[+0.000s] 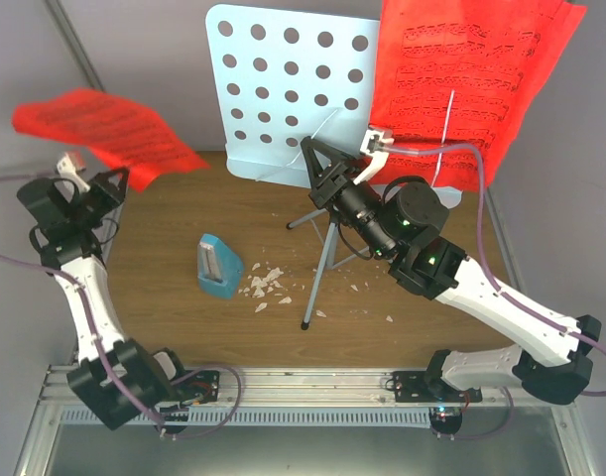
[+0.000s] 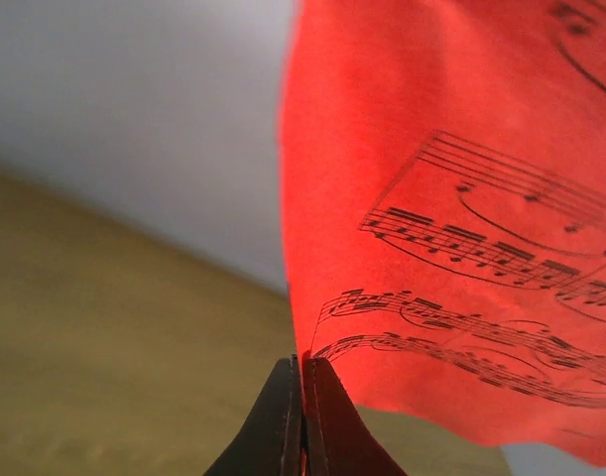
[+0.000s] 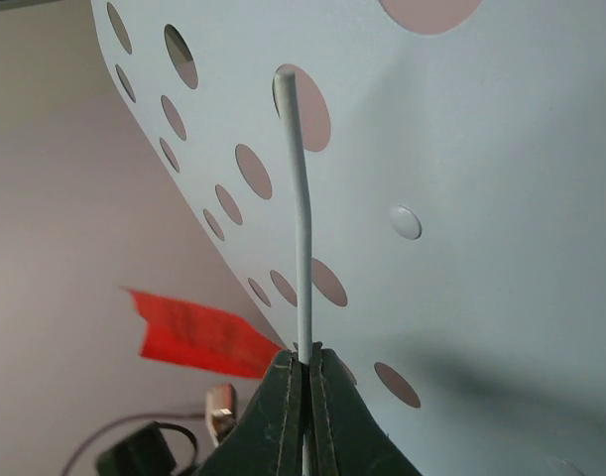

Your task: Pack up the instrument practice props

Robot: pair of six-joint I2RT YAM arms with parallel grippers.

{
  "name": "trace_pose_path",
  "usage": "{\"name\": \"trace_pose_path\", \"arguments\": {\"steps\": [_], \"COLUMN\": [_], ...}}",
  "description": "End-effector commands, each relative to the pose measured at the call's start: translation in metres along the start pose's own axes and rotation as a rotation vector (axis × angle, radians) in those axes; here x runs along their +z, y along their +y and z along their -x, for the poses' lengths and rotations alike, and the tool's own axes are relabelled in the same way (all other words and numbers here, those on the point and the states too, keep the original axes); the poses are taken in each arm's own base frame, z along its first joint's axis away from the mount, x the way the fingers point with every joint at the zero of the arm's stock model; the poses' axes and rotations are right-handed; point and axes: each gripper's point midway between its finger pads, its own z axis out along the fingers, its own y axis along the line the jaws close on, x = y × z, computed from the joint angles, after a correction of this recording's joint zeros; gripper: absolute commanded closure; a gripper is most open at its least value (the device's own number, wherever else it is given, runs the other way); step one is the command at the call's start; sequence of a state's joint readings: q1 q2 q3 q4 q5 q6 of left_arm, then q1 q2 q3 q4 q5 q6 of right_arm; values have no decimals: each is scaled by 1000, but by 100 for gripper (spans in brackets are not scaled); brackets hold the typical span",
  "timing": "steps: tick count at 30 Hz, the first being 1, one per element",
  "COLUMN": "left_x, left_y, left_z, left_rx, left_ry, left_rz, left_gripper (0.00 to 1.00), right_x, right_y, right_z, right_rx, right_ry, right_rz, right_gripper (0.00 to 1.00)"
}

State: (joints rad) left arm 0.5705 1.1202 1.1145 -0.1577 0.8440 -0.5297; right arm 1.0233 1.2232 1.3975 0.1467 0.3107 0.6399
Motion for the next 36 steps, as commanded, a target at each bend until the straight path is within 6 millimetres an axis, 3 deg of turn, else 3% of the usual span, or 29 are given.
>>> {"name": "trace_pose_path", "arguments": {"steps": [1,5,17,24,36], "left_x": [3,2,17,41,61], "left_y": [82,122,196,191,176], "left_z": [-47,-82,-171,-205,-249], "left_rx": [-140,-162,-270,-261,-231], "left_ry": [62,108,344,484,649], "left_rz": [145,256,361,319,289], "left_gripper": [100,100,100,100,100], "right_x": [-6,-3,1,2,-2], "right_y": [0,1,7,6,4], "right_z": [16,10,-1,-4,-5], "right_rx": [-11,-8,15,17,27], "right_ry": [-53,-38,-2,5,3], "right_rz": [-16,-6,35,35,33], "right_gripper": [100,99,99,99,99]}}
